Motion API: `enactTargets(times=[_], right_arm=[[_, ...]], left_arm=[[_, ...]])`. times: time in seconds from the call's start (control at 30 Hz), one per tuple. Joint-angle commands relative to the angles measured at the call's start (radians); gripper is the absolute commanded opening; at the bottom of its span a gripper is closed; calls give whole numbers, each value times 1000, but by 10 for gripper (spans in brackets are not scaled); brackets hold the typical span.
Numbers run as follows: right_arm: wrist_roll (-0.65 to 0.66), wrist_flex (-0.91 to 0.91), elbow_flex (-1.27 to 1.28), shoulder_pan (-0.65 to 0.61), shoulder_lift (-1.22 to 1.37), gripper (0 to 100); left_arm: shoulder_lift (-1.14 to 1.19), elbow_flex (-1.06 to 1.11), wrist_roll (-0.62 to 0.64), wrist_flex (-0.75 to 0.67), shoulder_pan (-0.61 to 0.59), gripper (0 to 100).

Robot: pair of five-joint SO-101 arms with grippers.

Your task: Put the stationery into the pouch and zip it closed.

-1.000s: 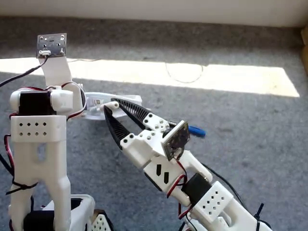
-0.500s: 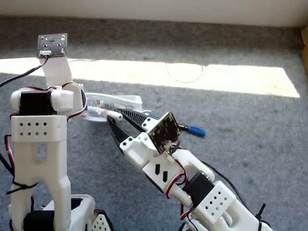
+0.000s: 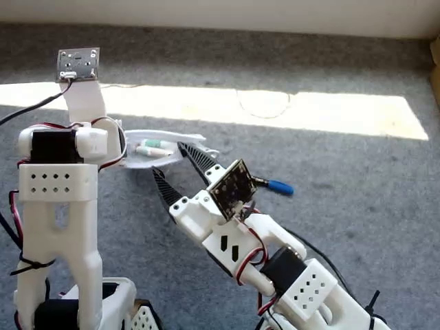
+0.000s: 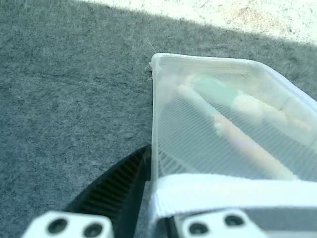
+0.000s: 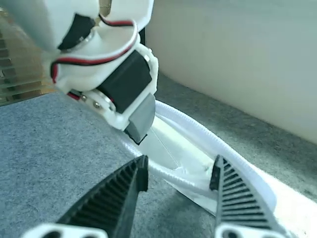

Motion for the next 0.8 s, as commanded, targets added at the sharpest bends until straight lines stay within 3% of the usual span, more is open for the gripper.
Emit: enactTargets(times=[0.0,0.2,0.37,0.5,0.77], right_arm=[[9,42,-70,-21,-5,216],[5,142,-105,-31,-7,216],[-8,341,-220,19,-7,216],[-83,538,-378,140,-4,216],[-81,829,-616,317,2,216]], left_arm=[[13,5,2,-20,-19,10],[13,5,2,-20,-19,10],[13,7,0,-20,-19,10],[13,7,0,-20,-19,10],[13,8,0,-21,-19,10]])
